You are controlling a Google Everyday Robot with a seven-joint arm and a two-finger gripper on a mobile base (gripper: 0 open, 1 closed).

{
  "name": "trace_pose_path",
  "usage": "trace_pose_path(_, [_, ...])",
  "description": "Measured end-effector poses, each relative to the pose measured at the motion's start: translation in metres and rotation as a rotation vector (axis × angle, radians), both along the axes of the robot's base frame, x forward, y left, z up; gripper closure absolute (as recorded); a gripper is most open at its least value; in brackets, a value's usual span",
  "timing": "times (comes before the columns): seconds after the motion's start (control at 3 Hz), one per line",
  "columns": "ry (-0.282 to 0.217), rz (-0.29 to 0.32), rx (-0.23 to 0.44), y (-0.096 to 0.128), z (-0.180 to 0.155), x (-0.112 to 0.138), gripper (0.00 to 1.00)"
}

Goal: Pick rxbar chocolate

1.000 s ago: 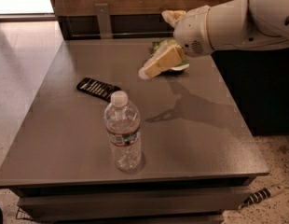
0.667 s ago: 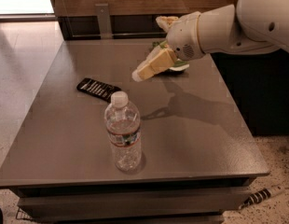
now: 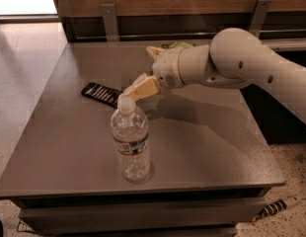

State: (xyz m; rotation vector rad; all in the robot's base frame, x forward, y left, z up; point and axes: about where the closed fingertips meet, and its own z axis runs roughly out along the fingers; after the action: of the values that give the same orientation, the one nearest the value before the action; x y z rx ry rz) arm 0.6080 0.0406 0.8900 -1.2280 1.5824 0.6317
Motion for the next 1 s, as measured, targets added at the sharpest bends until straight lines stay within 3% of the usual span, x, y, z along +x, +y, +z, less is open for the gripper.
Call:
trace_pose_path(0.67, [0.022,0.064,0.119,0.072,-0.057,0.01,0.0])
trace_pose_path(1.0, [0.032,0.066,0.127,0.085,-0.069,0.012,0.0])
